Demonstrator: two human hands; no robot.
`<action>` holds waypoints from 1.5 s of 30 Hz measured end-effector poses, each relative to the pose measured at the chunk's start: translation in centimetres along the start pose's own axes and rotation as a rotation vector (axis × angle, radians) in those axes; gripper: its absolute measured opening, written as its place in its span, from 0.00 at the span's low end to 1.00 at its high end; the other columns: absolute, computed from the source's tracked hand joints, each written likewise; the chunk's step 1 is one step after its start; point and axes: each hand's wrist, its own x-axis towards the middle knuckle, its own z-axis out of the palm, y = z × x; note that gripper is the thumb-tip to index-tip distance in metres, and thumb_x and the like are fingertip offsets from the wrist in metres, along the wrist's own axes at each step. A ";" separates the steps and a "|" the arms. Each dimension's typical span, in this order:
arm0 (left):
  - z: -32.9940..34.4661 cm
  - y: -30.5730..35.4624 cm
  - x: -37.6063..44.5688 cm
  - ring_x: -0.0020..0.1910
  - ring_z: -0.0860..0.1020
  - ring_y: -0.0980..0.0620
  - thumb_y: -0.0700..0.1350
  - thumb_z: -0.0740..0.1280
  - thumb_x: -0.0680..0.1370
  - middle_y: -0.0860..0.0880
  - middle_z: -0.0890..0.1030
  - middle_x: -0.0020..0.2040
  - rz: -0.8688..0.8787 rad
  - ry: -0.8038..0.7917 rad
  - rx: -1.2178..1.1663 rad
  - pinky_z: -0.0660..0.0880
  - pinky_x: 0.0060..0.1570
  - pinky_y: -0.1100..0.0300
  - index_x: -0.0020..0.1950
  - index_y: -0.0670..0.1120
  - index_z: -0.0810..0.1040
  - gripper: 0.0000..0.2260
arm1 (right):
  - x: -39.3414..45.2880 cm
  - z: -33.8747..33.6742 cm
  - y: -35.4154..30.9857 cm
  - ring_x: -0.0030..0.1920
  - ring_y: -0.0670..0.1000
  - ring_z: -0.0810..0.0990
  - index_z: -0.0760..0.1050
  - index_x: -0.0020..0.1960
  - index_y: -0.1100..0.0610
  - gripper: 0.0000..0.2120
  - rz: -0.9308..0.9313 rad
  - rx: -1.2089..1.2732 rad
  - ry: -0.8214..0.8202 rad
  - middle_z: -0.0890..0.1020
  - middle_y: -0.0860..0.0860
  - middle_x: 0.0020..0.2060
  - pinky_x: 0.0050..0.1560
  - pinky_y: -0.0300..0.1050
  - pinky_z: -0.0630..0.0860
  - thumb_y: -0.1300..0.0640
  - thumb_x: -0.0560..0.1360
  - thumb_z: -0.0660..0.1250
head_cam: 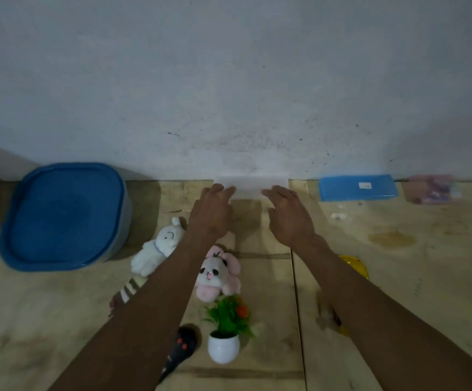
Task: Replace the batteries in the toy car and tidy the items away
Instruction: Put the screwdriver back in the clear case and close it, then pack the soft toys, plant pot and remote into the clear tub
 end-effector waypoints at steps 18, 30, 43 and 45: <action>-8.6 -2.0 -31.5 0.47 0.79 0.58 0.39 0.76 0.75 0.52 0.85 0.50 -0.187 0.400 -0.277 0.68 0.47 0.79 0.55 0.47 0.86 0.10 | -20.3 -1.4 -20.1 0.48 0.46 0.80 0.79 0.59 0.52 0.11 0.108 0.683 0.076 0.83 0.46 0.48 0.46 0.31 0.71 0.59 0.78 0.66; -13.6 -19.3 -29.2 0.60 0.79 0.42 0.47 0.72 0.78 0.39 0.79 0.63 -0.508 0.462 -0.337 0.77 0.57 0.51 0.70 0.42 0.75 0.22 | -11.3 6.0 -31.9 0.61 0.55 0.79 0.75 0.66 0.56 0.15 0.276 0.606 0.135 0.81 0.52 0.60 0.57 0.44 0.74 0.55 0.80 0.64; -17.0 -29.8 -18.2 0.53 0.72 0.50 0.47 0.67 0.82 0.44 0.74 0.58 -0.430 0.338 -0.505 0.69 0.49 0.58 0.67 0.39 0.73 0.18 | -3.1 12.5 -36.4 0.61 0.60 0.77 0.67 0.72 0.57 0.22 0.484 0.479 0.169 0.77 0.57 0.63 0.56 0.50 0.75 0.55 0.80 0.65; -16.4 -30.4 -16.9 0.51 0.76 0.50 0.47 0.67 0.81 0.47 0.77 0.55 -0.436 0.312 -0.551 0.76 0.50 0.55 0.63 0.39 0.76 0.15 | -2.0 12.8 -36.3 0.61 0.60 0.77 0.65 0.73 0.57 0.23 0.487 0.481 0.152 0.76 0.56 0.64 0.56 0.51 0.75 0.54 0.80 0.64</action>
